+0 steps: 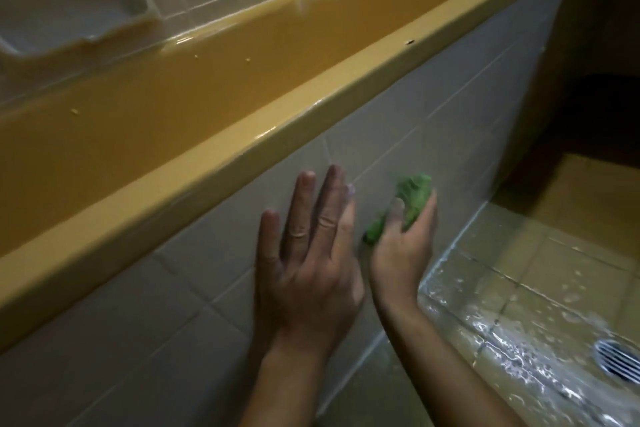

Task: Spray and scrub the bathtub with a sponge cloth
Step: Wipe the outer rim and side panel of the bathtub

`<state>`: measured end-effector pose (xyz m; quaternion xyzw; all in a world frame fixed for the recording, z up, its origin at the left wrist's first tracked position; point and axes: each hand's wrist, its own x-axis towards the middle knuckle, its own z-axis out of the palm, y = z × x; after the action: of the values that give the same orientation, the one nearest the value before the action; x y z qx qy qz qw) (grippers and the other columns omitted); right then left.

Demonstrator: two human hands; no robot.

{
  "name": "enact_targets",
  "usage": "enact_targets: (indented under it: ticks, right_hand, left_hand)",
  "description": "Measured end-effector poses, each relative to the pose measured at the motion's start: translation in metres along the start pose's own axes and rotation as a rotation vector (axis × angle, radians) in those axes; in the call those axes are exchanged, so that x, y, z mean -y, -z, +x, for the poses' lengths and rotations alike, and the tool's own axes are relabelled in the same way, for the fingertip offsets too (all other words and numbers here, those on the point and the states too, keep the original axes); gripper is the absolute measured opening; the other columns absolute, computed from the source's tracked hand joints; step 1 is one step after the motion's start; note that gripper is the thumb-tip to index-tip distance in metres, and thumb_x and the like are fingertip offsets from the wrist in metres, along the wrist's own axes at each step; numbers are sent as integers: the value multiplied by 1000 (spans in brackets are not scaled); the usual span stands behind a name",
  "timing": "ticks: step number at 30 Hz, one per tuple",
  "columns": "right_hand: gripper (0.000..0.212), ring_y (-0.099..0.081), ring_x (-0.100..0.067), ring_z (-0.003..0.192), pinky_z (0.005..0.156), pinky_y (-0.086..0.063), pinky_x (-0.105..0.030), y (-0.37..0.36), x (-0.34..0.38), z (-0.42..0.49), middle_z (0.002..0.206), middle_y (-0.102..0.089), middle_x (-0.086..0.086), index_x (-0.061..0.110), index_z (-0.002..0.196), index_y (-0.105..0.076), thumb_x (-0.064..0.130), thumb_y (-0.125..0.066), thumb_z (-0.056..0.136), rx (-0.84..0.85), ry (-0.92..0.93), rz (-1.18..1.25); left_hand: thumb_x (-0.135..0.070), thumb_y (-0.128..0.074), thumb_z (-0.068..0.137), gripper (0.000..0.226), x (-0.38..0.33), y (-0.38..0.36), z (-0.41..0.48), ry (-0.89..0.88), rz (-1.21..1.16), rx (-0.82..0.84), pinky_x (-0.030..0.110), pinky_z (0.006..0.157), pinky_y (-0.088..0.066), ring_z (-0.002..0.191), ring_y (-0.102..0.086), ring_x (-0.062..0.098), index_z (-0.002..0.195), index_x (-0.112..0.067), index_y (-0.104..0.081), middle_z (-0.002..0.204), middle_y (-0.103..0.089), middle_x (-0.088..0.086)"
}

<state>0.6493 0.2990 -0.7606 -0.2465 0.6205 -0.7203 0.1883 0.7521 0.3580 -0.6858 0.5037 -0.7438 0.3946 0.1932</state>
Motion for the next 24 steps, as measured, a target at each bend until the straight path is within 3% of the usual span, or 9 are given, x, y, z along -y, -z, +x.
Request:
enact_targets:
  ticks: [2, 4, 7, 9, 12, 15, 17, 19, 24]
  right_hand:
    - [57, -35, -20, 149, 121, -32, -35, 2, 49, 12, 161, -40, -10, 15, 158, -35, 29, -51, 105, 42, 374, 22]
    - [56, -33, -19, 150, 120, -35, -46, 3, 80, 31, 162, -37, -14, 9, 156, -37, 24, -54, 105, 121, 687, 37]
    - [53, -46, -27, 142, 106, -42, -60, 8, 87, 79, 160, -42, -13, 22, 153, -41, 41, -52, 105, 129, 944, -30]
    - [53, -46, -33, 141, 106, -38, -63, 6, 83, 118, 161, -39, -13, 29, 151, -39, 51, -49, 103, 96, 889, -59]
    - [61, -24, -36, 152, 117, -28, -65, 6, 85, 175, 169, -21, -10, 38, 155, -34, 57, -49, 98, 126, 608, -28]
    - [69, -29, -31, 152, 119, -35, -53, 9, 95, 241, 166, -28, -10, 35, 158, -32, 63, -42, 96, 130, 299, 149]
    - [77, -33, -29, 150, 116, -39, -52, 9, 100, 260, 164, -32, -10, 33, 159, -29, 72, -37, 94, 129, 210, 168]
    - [73, -30, -33, 152, 114, -40, -58, 11, 102, 243, 167, -26, -12, 30, 159, -30, 68, -40, 98, 180, 359, 112]
    - [58, -18, -53, 152, 117, -23, -71, 18, 66, 211, 167, -24, -14, 34, 153, -32, 55, -47, 102, 465, 1001, -11]
  left_hand:
    - [-26, -48, 92, 68, -5, -4, -1, 26, 4, -46, 48, 129, 7, 162, -9, 23, 159, -19, -42, 172, -23, 0]
    - [-25, -50, 91, 62, -8, -8, -1, 29, 1, -91, 49, 130, 1, 161, -16, 23, 153, -19, -52, 170, -29, -1]
    - [-27, -42, 93, 59, -15, -10, 3, 48, 10, -93, 50, 129, -2, 159, -22, 23, 149, -23, -58, 167, -35, -1]
    - [-27, -41, 93, 61, -21, -9, 12, 47, 26, -97, 52, 129, -3, 159, -21, 24, 152, -24, -54, 168, -33, -1]
    - [-27, -54, 79, 75, -30, -8, 36, 5, 55, -64, 53, 129, -1, 161, -15, 26, 154, -20, -51, 170, -28, 3]
    - [-29, -59, 74, 82, -50, -2, 75, -4, 64, -22, 56, 129, -2, 161, -13, 29, 155, -15, -49, 172, -23, 6]
    - [-29, -60, 75, 82, -60, -1, 97, -10, 59, -13, 57, 129, -3, 161, -12, 32, 155, -12, -48, 172, -21, 9]
    - [-26, -64, 76, 82, -66, -3, 113, -24, 55, -37, 58, 129, -5, 161, -13, 34, 154, -10, -49, 171, -24, 12]
    - [-32, -64, 86, 70, -79, -16, 140, -145, 98, -42, 57, 129, -7, 160, -14, 34, 148, -6, -47, 166, -30, 18]
